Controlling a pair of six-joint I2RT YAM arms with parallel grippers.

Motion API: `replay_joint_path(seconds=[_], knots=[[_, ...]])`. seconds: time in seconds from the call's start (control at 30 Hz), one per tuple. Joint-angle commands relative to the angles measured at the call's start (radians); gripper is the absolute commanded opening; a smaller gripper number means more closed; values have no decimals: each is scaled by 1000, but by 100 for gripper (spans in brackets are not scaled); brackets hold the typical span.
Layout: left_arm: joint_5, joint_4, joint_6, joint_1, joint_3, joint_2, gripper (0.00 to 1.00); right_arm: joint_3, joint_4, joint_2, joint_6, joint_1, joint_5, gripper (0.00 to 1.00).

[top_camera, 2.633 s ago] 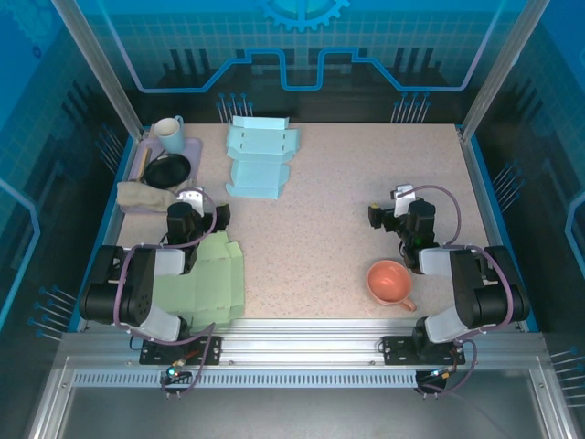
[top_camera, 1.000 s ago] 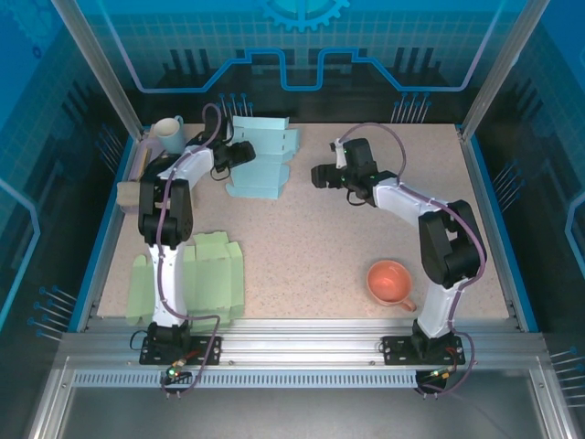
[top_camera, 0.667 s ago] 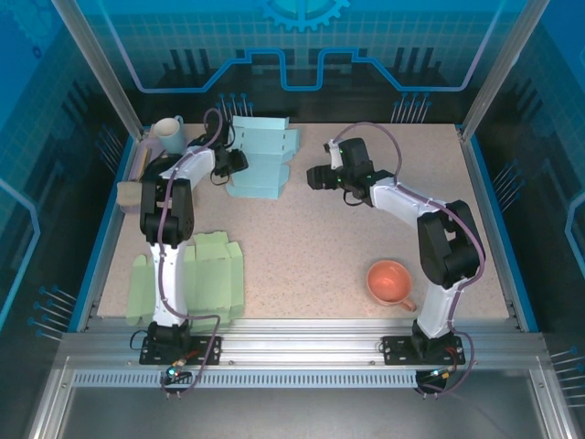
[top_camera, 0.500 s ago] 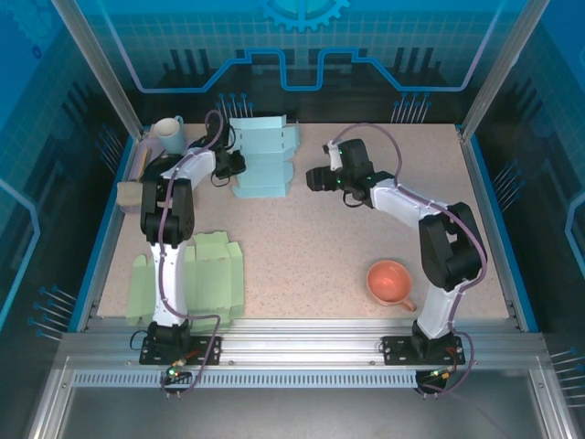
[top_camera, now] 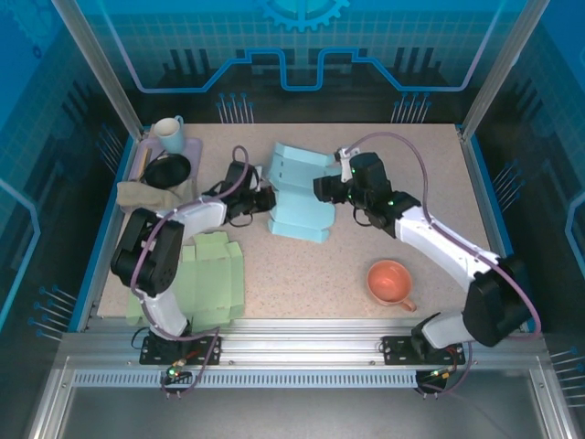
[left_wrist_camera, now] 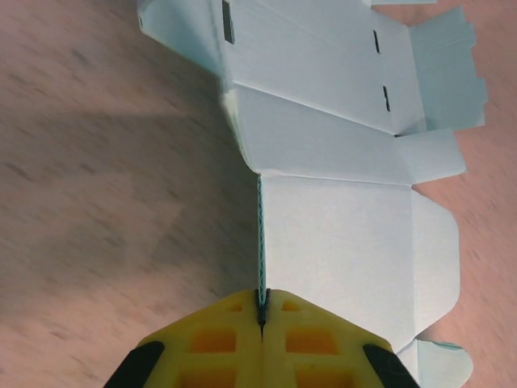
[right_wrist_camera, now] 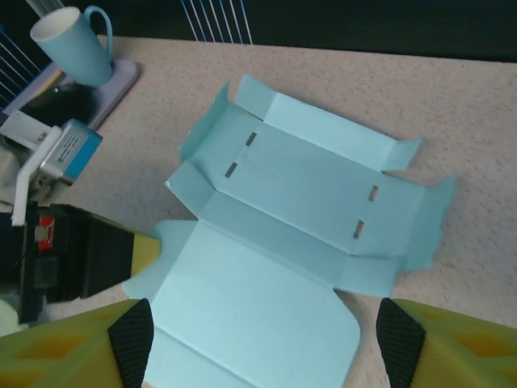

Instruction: Fold the paper box

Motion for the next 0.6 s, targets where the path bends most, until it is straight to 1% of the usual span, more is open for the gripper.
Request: replay_joint_path(seconds=[0.0,0.07,0.13,0.17,0.23,0.33,0.4,0.47,0.5,0.57], knots=[[13,165,-47,-46,-125,-63,0,-80,-80,-79,29,17,142,76],[-26,225,-84,-66,-223,-99,0,-132,-76,-122,40,18,159,76],[-41,294,-118,-66,-317,-139,4,-174,-65,-159,50,19,169,76],[-49,320,-130,-67,-358,-160,8,-227,-49,-175,56,21,175,76],[-37,359,-139,-68,-415,-191,20,-289,-5,-200,67,24,175,76],[-42,406,-147,-71,-489,-240,32,-352,63,-202,75,27,175,75],[-127,434,-176,-70,-538,-291,43,-368,96,-176,74,30,192,74],[-218,445,-189,-70,-563,-347,51,-361,118,-138,69,33,205,74],[-262,420,-188,-71,-549,-366,54,-353,128,-113,65,35,205,74],[-294,361,-165,-71,-492,-377,56,-330,150,-66,52,40,196,73]])
